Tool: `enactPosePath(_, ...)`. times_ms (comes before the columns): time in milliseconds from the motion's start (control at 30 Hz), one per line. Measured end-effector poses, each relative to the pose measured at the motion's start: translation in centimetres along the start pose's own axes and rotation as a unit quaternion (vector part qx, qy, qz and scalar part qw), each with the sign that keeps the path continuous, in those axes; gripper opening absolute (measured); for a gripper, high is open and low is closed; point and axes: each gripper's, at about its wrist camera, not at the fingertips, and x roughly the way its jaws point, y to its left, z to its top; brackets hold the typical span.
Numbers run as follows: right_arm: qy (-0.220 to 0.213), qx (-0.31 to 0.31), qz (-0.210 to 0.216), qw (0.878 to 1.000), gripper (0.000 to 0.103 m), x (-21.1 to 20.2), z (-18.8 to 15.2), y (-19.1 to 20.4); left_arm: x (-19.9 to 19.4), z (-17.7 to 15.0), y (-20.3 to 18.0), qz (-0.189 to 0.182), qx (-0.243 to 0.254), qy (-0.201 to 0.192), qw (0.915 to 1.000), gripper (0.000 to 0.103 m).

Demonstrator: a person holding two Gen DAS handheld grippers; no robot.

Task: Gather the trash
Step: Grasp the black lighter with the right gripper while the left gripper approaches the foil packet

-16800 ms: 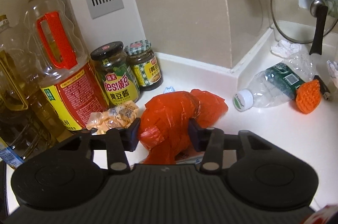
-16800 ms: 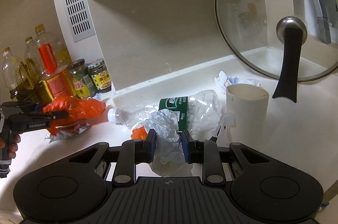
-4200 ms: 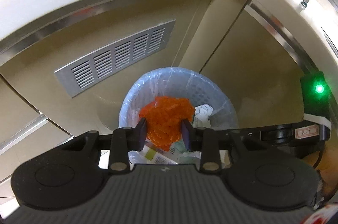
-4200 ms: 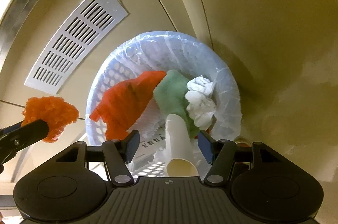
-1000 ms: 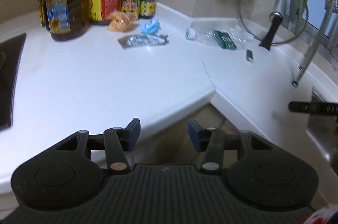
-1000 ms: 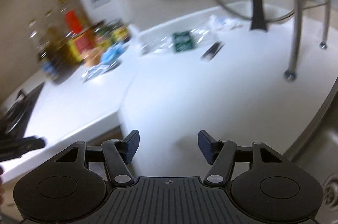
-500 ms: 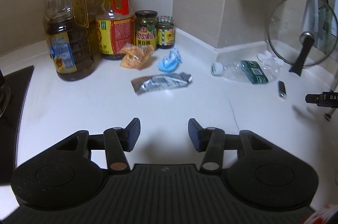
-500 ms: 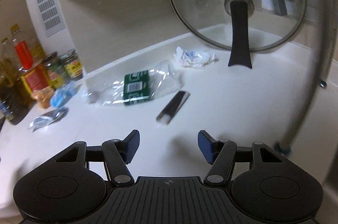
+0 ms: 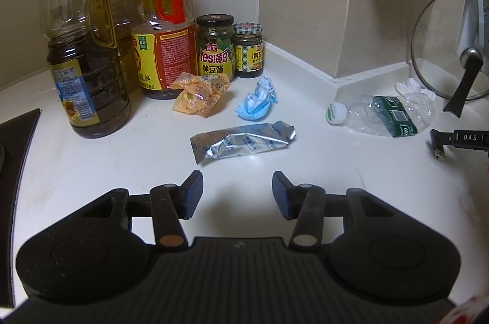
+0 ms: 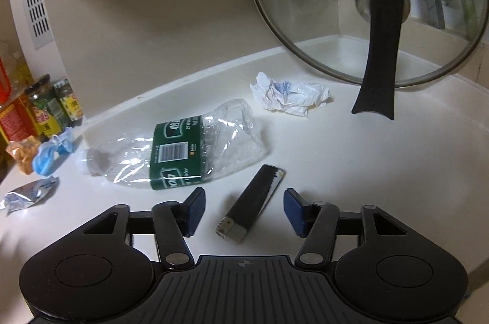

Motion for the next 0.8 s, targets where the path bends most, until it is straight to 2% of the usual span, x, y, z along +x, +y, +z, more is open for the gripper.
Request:
enactPosePath(167,0.009,-0.013,-0.007,1.000,0.045,1.3,0.0,0.3,1.5,0.7,0.0,-0.003,0.005,0.004,1.0000,0.046)
enactPosePath(233,0.013,-0.026,-0.009,1.000,0.034,1.6,-0.1,0.5,1.9,0.9,-0.1,-0.006,0.007,0.006,0.9999,0.046)
enactPosePath(433,0.016,-0.057,-0.003,0.998,0.029,1.0,-0.6,0.3,2.8,1.1,-0.1,-0.014,0.010,0.010,0.9998,0.046)
enactPosePath(567,0.027,-0.064,0.015,0.997,0.029,-0.1,-1.1,-0.7,2.9,1.1,-0.1,-0.021,0.018,0.009,0.9996,0.046)
enactPosePath(700,0.036,-0.043,0.020,0.998,0.030,-0.8,-1.0,-1.5,3.2,1.1,-0.1,-0.025,0.027,0.010,0.9993,0.047)
enactPosePath(800,0.029,-0.034,0.022,0.999,0.037,-0.6,-0.6,-1.5,3.5,1.3,-0.2,-0.027,0.031,0.008,0.9991,0.049)
